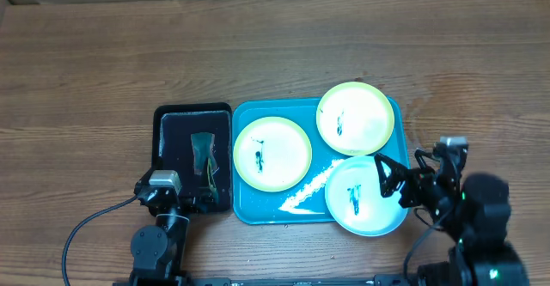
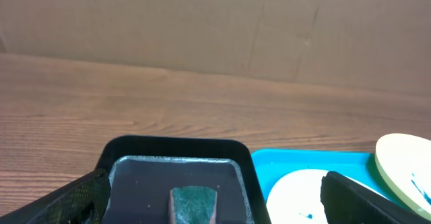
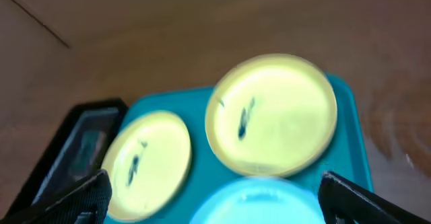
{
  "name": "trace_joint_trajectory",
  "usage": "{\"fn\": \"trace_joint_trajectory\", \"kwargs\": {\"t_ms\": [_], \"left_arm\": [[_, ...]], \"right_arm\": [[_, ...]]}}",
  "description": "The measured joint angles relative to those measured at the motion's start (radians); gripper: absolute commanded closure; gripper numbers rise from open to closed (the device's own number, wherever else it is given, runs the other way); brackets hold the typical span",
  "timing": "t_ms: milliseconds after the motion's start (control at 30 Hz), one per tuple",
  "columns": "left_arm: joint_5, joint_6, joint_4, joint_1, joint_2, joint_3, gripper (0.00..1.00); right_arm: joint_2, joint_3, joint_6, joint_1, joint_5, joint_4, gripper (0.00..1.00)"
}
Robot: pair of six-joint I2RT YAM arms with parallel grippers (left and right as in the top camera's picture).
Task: Clean dirty plates on tray and stack at the side
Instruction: 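Move the right gripper toward the yellow plate's rim on the teal tray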
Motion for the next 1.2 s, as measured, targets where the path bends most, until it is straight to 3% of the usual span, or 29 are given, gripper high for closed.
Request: {"fn": "trace_joint_trajectory", "kwargs": {"t_ms": [333,533,1200], "left_arm": [[0.0,0.0,-0.001,0.0,0.0,0.0,0.0],[0.0,0.0,0.0,0.0,0.0,0.0,0.0],[0.0,0.0,0.0,0.0,0.0,0.0,0.0]], "right_arm": [[0.529,0.409,0.0,0.0,-0.01,-0.504,0.0],[0.736,0.51,0.0,0.0,-0.069,-0.607,0.0],[0.805,0.51,-0.075,0.0,-0.123,-0.632,0.0]]}}
